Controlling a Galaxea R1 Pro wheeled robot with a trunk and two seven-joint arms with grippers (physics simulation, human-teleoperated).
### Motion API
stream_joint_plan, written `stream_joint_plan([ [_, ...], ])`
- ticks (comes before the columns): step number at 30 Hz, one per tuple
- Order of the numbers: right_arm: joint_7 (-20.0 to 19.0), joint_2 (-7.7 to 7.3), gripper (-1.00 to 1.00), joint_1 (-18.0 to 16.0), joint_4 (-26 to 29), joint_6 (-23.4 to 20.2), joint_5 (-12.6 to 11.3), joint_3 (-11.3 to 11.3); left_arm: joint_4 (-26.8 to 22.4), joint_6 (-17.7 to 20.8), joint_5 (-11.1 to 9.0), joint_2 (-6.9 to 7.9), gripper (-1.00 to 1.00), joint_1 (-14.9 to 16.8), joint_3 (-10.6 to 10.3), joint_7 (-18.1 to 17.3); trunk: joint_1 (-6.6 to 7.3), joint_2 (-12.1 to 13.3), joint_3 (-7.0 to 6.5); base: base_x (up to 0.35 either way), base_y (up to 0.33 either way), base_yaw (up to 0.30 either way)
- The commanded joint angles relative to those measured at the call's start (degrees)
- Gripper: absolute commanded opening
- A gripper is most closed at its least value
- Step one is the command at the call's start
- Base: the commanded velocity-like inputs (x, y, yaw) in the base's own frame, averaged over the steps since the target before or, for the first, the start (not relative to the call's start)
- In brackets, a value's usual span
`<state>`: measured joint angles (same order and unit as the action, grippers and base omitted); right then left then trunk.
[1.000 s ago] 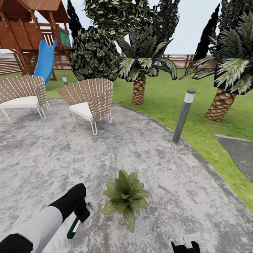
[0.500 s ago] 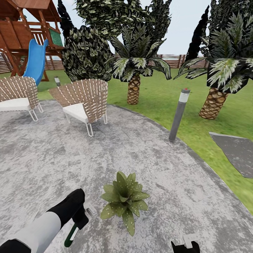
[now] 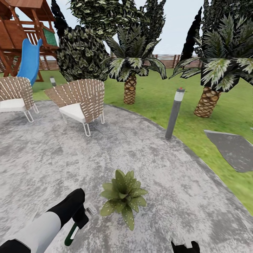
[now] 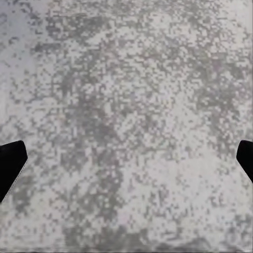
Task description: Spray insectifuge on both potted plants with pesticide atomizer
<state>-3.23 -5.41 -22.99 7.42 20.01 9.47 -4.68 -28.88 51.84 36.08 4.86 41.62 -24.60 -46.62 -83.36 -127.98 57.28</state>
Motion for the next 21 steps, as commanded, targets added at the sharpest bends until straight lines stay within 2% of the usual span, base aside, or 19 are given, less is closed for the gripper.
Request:
stream_joint_plan([
  [1, -0.25, -0.13, 1.00, -0.04, -0.04, 0.21, 0.48, -0.50, -0.16, 0.01, 0.57, 0.05, -1.00, 0.01, -0.29, -0.59, 0.03, -0.02, 0.05, -0.199, 0.258, -0.011],
  [4, -0.20, -0.43, 1.00, -0.04, -0.04, 0.25, 0.49, -0.50, 0.02, -0.02, 0.51, 0.14, -1.00, 0.04, -0.40, -0.69, 0.03, -0.02, 0.05, -0.144, 0.295, -0.001],
  [8, -0.28, -0.02, 1.00, -0.04, -0.05, 0.22, 0.38, -0.43, -0.15, -0.68, 0.32, 0.07, -1.00, 0.01, -0.11, -0.67, 0.03, -0.02, 0.05, -0.191, 0.277, 0.000],
  [9, -0.28, 0.01, 1.00, -0.04, -0.08, 0.21, 0.38, -0.42, -0.20, -1.31, 0.27, 0.06, -1.00, 0.00, -0.04, -0.67, 0.03, -0.02, 0.05, -0.218, 0.258, 0.000],
  [10, -0.29, 0.04, 1.00, -0.04, -0.12, 0.21, 0.37, -0.41, 0.00, -4.46, 0.14, 0.06, -1.00, 0.00, 0.12, -0.66, 0.03, -0.02, 0.05, -0.166, 0.286, 0.000],
  [13, -0.29, 0.05, 1.00, -0.04, -0.12, 0.21, 0.37, -0.42, 0.28, -5.70, 0.06, 0.06, -1.00, 0.03, 0.32, -0.66, 0.03, -0.02, 0.05, -0.094, 0.312, -0.023],
  [21, -0.29, 0.05, 1.00, -0.04, -0.13, 0.21, 0.37, -0.42, 0.13, -7.20, -0.17, 0.13, -1.00, 0.04, 0.52, -0.49, 0.03, -0.02, 0.05, -0.014, 0.329, -0.258],
])
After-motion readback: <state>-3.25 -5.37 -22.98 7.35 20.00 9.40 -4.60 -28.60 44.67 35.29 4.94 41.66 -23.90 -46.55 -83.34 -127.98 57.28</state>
